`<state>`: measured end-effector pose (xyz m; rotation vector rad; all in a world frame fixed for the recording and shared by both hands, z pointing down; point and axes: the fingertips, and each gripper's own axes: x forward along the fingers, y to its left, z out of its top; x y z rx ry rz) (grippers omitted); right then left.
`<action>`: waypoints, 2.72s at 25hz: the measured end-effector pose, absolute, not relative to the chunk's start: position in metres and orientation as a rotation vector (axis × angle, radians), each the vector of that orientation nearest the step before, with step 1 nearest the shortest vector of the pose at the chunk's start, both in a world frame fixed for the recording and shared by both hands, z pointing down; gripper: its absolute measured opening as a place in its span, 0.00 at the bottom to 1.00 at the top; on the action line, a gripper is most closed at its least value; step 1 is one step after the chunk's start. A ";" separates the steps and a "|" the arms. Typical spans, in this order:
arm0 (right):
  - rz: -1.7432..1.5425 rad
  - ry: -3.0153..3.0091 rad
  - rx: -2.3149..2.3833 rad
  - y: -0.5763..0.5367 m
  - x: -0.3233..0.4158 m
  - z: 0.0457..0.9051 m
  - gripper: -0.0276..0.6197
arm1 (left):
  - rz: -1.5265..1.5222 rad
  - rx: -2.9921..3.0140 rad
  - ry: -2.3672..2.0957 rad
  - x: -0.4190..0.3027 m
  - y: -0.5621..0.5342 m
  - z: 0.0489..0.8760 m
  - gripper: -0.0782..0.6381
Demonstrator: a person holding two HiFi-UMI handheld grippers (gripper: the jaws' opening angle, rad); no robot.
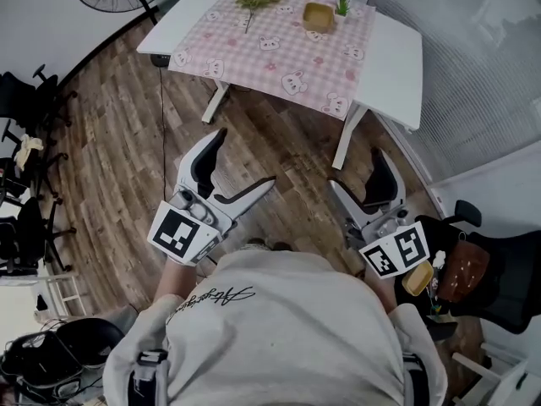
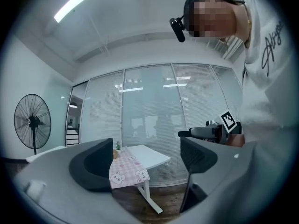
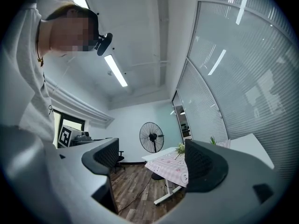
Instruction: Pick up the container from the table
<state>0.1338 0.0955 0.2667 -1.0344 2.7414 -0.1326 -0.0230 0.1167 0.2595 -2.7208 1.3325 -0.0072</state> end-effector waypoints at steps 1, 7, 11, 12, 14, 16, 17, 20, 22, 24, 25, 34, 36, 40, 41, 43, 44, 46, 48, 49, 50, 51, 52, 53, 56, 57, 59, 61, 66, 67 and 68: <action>-0.129 2.741 -1.039 0.095 0.138 0.267 0.70 | 0.010 -2.724 1.337 -0.022 0.115 0.259 0.72; -0.205 2.746 -1.041 0.088 0.147 0.290 0.69 | -0.096 -2.669 1.383 -0.015 0.110 0.271 0.72; -0.219 2.768 -1.006 0.081 0.136 0.297 0.69 | -0.072 -2.668 1.444 -0.030 0.108 0.273 0.72; -0.221 2.772 -0.995 0.079 0.132 0.296 0.69 | -0.064 -2.666 1.461 -0.034 0.108 0.274 0.72; -0.220 2.781 -0.973 0.075 0.125 0.295 0.69 | -0.066 -2.658 1.485 -0.040 0.105 0.276 0.72; -0.205 2.792 -0.957 0.072 0.119 0.292 0.69 | -0.075 -2.652 1.487 -0.042 0.100 0.278 0.72; -0.193 2.798 -0.956 0.070 0.119 0.291 0.69 | -0.073 -2.651 1.482 -0.042 0.098 0.279 0.72; -0.169 2.809 -0.987 0.063 0.121 0.297 0.69 | -0.048 -2.664 1.470 -0.042 0.089 0.285 0.72; -0.182 2.809 -1.011 0.053 0.124 0.303 0.69 | -0.036 -2.677 1.465 -0.043 0.079 0.290 0.72; -0.195 2.812 -1.020 0.042 0.123 0.306 0.69 | -0.027 -2.688 1.454 -0.044 0.068 0.291 0.72; -0.193 2.814 -1.020 0.037 0.121 0.305 0.69 | -0.024 -2.689 1.445 -0.044 0.062 0.290 0.72; -0.156 2.806 -1.020 -0.018 0.096 0.299 0.69 | -0.003 -2.671 1.435 -0.068 0.004 0.283 0.72; -0.153 2.800 -1.033 -0.032 0.092 0.299 0.69 | -0.005 -2.673 1.425 -0.073 -0.011 0.283 0.72; -0.159 2.781 -1.065 -0.064 0.085 0.302 0.69 | -0.007 -2.677 1.409 -0.085 -0.045 0.285 0.72; -0.159 2.778 -1.074 -0.072 0.082 0.303 0.69 | -0.007 -2.679 1.406 -0.089 -0.053 0.286 0.72; -0.162 2.772 -1.090 -0.090 0.077 0.304 0.69 | -0.001 -2.685 1.402 -0.097 -0.073 0.286 0.72; -0.167 2.770 -1.093 -0.100 0.073 0.305 0.69 | 0.008 -2.691 1.402 -0.101 -0.083 0.284 0.72; -0.177 2.777 -1.090 -0.117 0.064 0.305 0.69 | 0.036 -2.706 1.398 -0.108 -0.102 0.281 0.72; -0.173 2.783 -1.095 -0.134 0.057 0.303 0.69 | 0.057 -2.712 1.390 -0.114 -0.120 0.275 0.72; -0.170 2.780 -1.100 -0.142 0.053 0.301 0.69 | 0.059 -2.709 1.384 -0.118 -0.129 0.273 0.72; -0.167 2.773 -1.103 -0.151 0.049 0.298 0.69 | 0.055 -2.706 1.377 -0.121 -0.137 0.270 0.72; -0.164 2.768 -1.106 -0.159 0.045 0.295 0.69 | 0.049 -2.706 1.371 -0.125 -0.145 0.269 0.72; -0.160 2.766 -1.110 -0.165 0.041 0.294 0.69 | 0.045 -2.710 1.368 -0.129 -0.151 0.269 0.72; -0.157 2.767 -1.117 -0.169 0.037 0.293 0.69 | 0.044 -2.718 1.365 -0.133 -0.158 0.270 0.72; -0.157 2.776 -1.147 -0.185 0.031 0.292 0.69 | 0.050 -2.741 1.358 -0.143 -0.180 0.271 0.72; -0.159 2.776 -1.161 -0.192 0.030 0.292 0.69 | 0.057 -2.746 1.351 -0.145 -0.188 0.271 0.72; -0.159 2.768 -1.188 -0.205 0.029 0.291 0.69 | 0.069 -2.752 1.331 -0.148 -0.203 0.269 0.72; -0.149 2.756 -1.212 -0.217 0.028 0.288 0.69 | 0.073 -2.758 1.304 -0.149 -0.216 0.268 0.72; -0.112 2.732 -1.240 -0.240 0.020 0.278 0.69 | 0.076 -2.770 1.255 -0.154 -0.244 0.264 0.72; -0.107 2.729 -1.248 -0.244 0.020 0.277 0.69 | 0.078 -2.772 1.245 -0.154 -0.249 0.263 0.72; -0.103 2.725 -1.258 -0.247 0.020 0.277 0.69 | 0.079 -2.773 1.235 -0.155 -0.254 0.262 0.72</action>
